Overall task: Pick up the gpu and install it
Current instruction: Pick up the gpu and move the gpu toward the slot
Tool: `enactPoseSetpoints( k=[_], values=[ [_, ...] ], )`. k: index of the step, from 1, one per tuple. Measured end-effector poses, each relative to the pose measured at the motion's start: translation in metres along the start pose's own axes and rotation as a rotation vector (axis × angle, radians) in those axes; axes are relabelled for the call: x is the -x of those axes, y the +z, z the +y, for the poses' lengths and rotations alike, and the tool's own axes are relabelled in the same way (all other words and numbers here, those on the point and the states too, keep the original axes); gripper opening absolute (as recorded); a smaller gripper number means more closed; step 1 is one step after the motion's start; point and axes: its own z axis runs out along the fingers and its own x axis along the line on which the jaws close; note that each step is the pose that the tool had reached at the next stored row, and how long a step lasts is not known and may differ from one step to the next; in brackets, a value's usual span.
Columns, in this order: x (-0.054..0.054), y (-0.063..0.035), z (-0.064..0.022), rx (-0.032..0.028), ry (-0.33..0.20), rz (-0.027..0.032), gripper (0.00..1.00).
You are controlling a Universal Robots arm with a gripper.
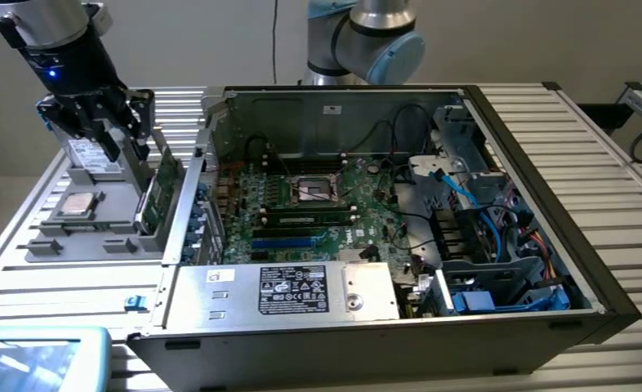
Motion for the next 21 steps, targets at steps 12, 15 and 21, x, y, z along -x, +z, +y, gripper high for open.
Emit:
enactPoseSetpoints(
  k=[12,15,21],
  values=[
    [0.005,0.0199,-0.0126,0.0058,0.0,0.0003,0.49],
    [0.006,0.0225,-0.015,0.02,0.0,0.0013,0.49],
    [0.007,0.0303,-0.0243,0.0427,0.002,0.0021,0.49]
  ],
)
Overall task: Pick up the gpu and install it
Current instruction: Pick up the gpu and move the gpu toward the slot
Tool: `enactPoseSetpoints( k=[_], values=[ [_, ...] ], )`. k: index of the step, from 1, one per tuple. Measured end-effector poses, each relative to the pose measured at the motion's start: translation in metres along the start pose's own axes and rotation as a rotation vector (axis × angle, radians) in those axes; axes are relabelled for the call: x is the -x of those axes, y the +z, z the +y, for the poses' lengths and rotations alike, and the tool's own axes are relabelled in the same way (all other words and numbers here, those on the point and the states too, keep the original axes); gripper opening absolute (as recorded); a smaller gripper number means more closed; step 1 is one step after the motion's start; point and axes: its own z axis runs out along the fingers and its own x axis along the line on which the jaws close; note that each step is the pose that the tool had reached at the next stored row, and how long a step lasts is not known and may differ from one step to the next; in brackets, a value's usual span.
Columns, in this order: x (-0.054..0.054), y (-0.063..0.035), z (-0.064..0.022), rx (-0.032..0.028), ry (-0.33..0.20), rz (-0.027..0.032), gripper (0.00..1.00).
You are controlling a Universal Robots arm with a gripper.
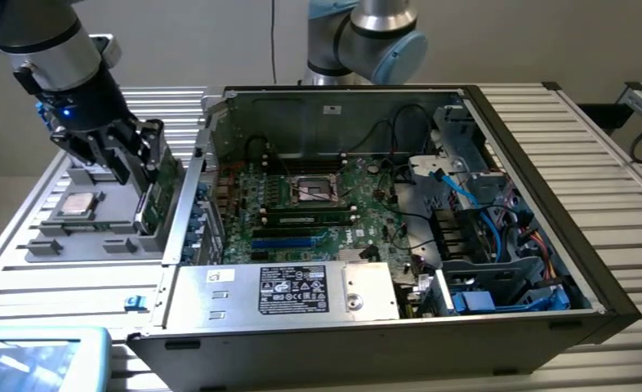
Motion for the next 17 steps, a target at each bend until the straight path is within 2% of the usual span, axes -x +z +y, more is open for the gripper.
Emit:
enactPoseSetpoints(
  k=[8,13,17],
  values=[
    [0.003,0.0138,-0.0016,0.0074,0.0,0.0,0.49],
    [0.004,0.0225,-0.0025,0.014,0.001,0.0004,0.49],
    [0.003,0.029,-0.0028,0.0152,0.001,0.0005,0.49]
  ],
)
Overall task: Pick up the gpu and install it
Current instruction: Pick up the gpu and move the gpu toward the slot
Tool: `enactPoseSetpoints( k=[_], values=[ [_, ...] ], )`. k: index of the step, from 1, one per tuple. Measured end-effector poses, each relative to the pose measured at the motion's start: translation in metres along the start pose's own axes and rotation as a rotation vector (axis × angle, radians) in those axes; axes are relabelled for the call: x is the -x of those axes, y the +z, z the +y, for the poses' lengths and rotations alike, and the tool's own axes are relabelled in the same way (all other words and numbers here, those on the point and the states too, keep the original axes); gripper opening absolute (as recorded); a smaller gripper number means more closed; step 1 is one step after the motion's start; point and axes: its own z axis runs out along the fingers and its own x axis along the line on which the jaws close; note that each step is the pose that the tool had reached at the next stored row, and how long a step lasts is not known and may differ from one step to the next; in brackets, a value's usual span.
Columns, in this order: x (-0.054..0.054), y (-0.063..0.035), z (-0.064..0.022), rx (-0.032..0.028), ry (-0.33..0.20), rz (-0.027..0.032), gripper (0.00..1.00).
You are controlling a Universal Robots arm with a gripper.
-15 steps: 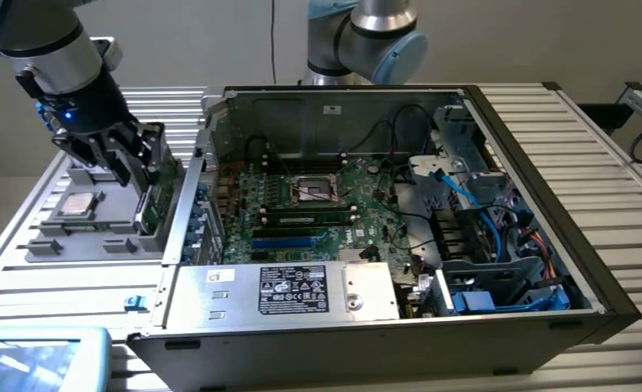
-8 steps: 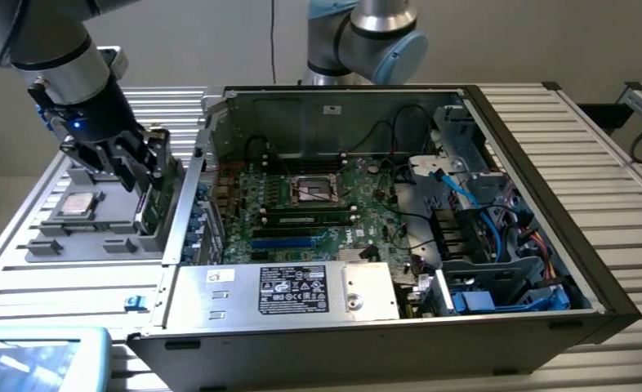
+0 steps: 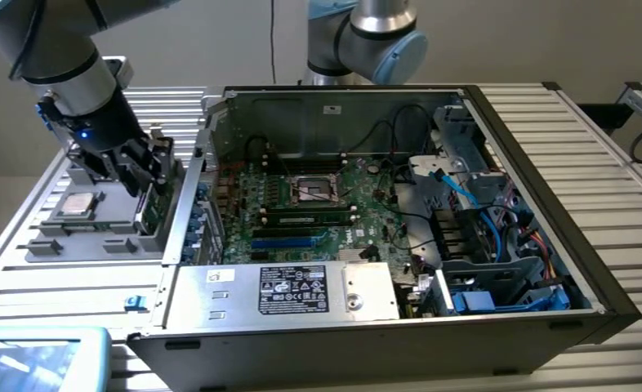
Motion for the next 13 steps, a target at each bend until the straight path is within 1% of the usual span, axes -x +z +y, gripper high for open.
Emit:
enactPoseSetpoints(
  k=[4,13],
  values=[
    [-0.001,0.0061,0.0055,0.0001,0.002,-0.0003,0.49],
    [-0.001,0.015,0.0058,-0.0003,0.007,-0.0009,0.49]
  ],
)
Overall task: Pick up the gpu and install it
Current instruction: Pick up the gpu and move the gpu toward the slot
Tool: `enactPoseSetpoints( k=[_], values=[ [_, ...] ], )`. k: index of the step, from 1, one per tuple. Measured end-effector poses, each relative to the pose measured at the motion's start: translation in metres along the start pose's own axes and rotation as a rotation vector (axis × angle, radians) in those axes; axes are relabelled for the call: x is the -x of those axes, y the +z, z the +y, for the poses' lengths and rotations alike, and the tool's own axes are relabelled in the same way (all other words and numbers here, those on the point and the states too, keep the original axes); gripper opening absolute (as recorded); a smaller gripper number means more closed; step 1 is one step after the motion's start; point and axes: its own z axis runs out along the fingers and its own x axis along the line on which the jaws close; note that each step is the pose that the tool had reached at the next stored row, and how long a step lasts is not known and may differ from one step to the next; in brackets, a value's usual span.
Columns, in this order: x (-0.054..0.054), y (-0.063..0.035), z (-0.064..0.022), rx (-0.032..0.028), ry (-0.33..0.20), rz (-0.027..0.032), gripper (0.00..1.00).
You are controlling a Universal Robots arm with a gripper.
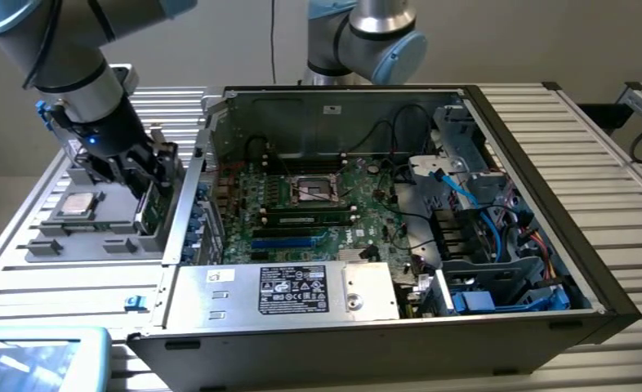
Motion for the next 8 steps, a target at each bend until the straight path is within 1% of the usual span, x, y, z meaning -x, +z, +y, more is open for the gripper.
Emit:
enactPoseSetpoints(
  k=[8],
  values=[
    [-0.0002,0.0044,0.0015,-0.0003,0.005,-0.0008,0.49]
  ],
)
